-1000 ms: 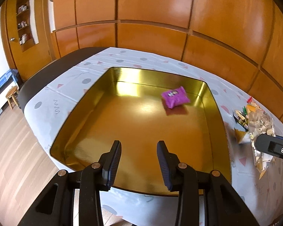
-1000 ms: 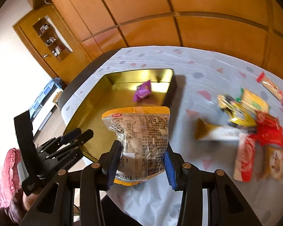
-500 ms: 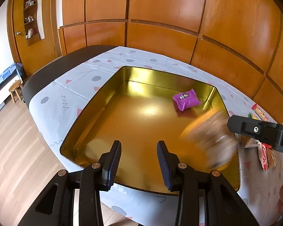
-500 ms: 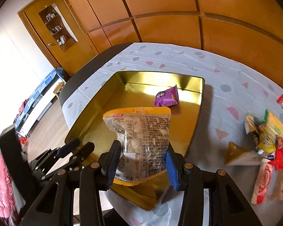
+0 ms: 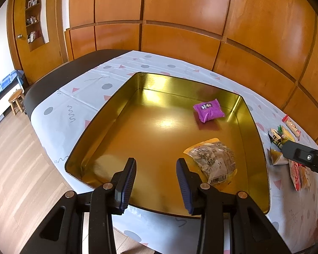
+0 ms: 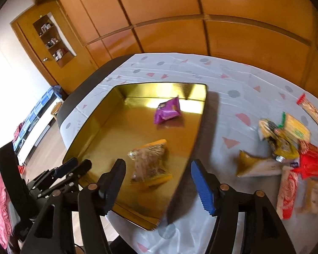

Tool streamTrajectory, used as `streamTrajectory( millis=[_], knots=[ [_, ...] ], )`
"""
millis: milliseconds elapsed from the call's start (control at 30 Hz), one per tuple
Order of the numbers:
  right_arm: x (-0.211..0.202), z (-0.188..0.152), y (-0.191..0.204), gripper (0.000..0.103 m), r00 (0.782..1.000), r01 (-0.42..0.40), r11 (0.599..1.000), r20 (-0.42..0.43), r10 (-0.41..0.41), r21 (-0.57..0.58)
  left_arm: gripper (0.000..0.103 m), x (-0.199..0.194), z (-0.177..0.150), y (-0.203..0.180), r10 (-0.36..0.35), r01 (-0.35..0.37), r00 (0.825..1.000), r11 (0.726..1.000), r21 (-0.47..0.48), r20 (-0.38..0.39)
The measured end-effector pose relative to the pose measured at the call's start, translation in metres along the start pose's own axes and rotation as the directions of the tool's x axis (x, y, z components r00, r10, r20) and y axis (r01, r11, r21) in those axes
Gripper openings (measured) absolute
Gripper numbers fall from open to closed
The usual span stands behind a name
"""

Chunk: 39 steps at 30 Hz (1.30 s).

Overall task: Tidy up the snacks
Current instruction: 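Lower the clear cookie bag into the gold tin and open the right gripper, then grasp the yellow chip bag with the left gripper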

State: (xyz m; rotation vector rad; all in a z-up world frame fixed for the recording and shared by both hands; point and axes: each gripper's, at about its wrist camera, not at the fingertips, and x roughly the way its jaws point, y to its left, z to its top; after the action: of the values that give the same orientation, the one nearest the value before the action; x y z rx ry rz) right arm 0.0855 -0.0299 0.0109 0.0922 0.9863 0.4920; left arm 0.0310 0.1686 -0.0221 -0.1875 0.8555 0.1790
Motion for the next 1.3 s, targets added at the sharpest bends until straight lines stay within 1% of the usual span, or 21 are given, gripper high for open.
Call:
streamTrajectory(
  millis=[133, 267, 367, 467, 600, 700, 867, 967, 1000, 1033, 1067, 1133, 1200, 1267, 1300],
  knots=[
    [-0.01, -0.006, -0.012, 0.068, 0.999, 0.023, 0.999, 0.023, -0.023, 0.024, 0.039, -0.001, -0.001, -0.006, -0.006, 0.006, 1.0, 1.0, 0.014, -0.002],
    [-0.022, -0.011, -0.022, 0.073, 0.998, 0.045, 0.998, 0.05, -0.047, 0.04, 0.039, -0.003, -0.002, -0.011, -0.016, 0.016, 1.0, 1.0, 0.026, -0.004],
    [-0.03, -0.014, -0.029, 0.077, 0.995, 0.072, 0.997, 0.069, -0.074, 0.039, 0.039, -0.006, -0.002, -0.015, -0.031, 0.031, 1.0, 0.999, 0.039, 0.001],
    [-0.04, -0.02, -0.042, 0.078, 0.991, 0.107, 0.993, 0.081, -0.11, 0.043, 0.039, -0.008, -0.002, -0.021, -0.045, 0.044, 0.999, 0.998, 0.055, 0.003],
    [-0.054, -0.03, -0.072, 0.079, 0.984, 0.15, 0.984, 0.084, -0.158, 0.094, 0.039, -0.011, 0.0, -0.036, -0.066, 0.065, 0.998, 0.993, 0.098, 0.005],
    [-0.067, -0.039, -0.105, 0.079, 0.974, 0.2, 0.968, 0.075, -0.213, 0.148, 0.039, -0.013, 0.003, -0.051, -0.095, 0.093, 0.995, 0.986, 0.137, 0.004],
    [-0.093, -0.052, -0.164, 0.079, 0.95, 0.285, 0.928, 0.056, -0.307, 0.24, 0.039, -0.018, 0.006, -0.082, -0.146, 0.143, 0.989, 0.965, 0.221, -0.002],
    [-0.113, -0.056, -0.195, 0.08, 0.931, 0.334, 0.9, 0.052, -0.361, 0.28, 0.041, -0.019, 0.007, -0.105, -0.201, 0.2, 0.979, 0.937, 0.286, -0.026],
    [-0.119, -0.056, -0.204, 0.08, 0.925, 0.347, 0.892, 0.052, -0.377, 0.291, 0.043, -0.019, 0.008, -0.116, -0.227, 0.23, 0.973, 0.923, 0.31, -0.044],
    [-0.126, -0.056, -0.214, 0.081, 0.917, 0.362, 0.883, 0.053, -0.394, 0.3, 0.049, -0.018, 0.01, -0.123, -0.248, 0.254, 0.967, 0.913, 0.32, -0.06],
    [-0.133, -0.057, -0.224, 0.081, 0.909, 0.378, 0.872, 0.052, -0.413, 0.31, 0.052, -0.018, 0.011, -0.131, -0.277, 0.289, 0.957, 0.901, 0.323, -0.083],
    [-0.142, -0.059, -0.237, 0.081, 0.898, 0.402, 0.859, 0.049, -0.438, 0.318, 0.052, -0.016, 0.016, -0.146, -0.324, 0.345, 0.939, 0.883, 0.319, -0.119],
    [-0.151, -0.06, -0.253, 0.081, 0.884, 0.429, 0.846, 0.042, -0.465, 0.317, 0.052, -0.013, 0.019, -0.16, -0.345, 0.374, 0.927, 0.869, 0.325, -0.143],
    [-0.158, -0.06, -0.268, 0.082, 0.872, 0.453, 0.833, 0.035, -0.488, 0.318, 0.052, -0.007, 0.023, -0.176, -0.361, 0.402, 0.914, 0.86, 0.314, -0.183],
    [-0.161, -0.061, -0.275, 0.083, 0.868, 0.461, 0.827, 0.031, -0.495, 0.321, 0.052, -0.002, 0.026, -0.186, -0.373, 0.422, 0.904, 0.856, 0.299, -0.21]
  ],
)
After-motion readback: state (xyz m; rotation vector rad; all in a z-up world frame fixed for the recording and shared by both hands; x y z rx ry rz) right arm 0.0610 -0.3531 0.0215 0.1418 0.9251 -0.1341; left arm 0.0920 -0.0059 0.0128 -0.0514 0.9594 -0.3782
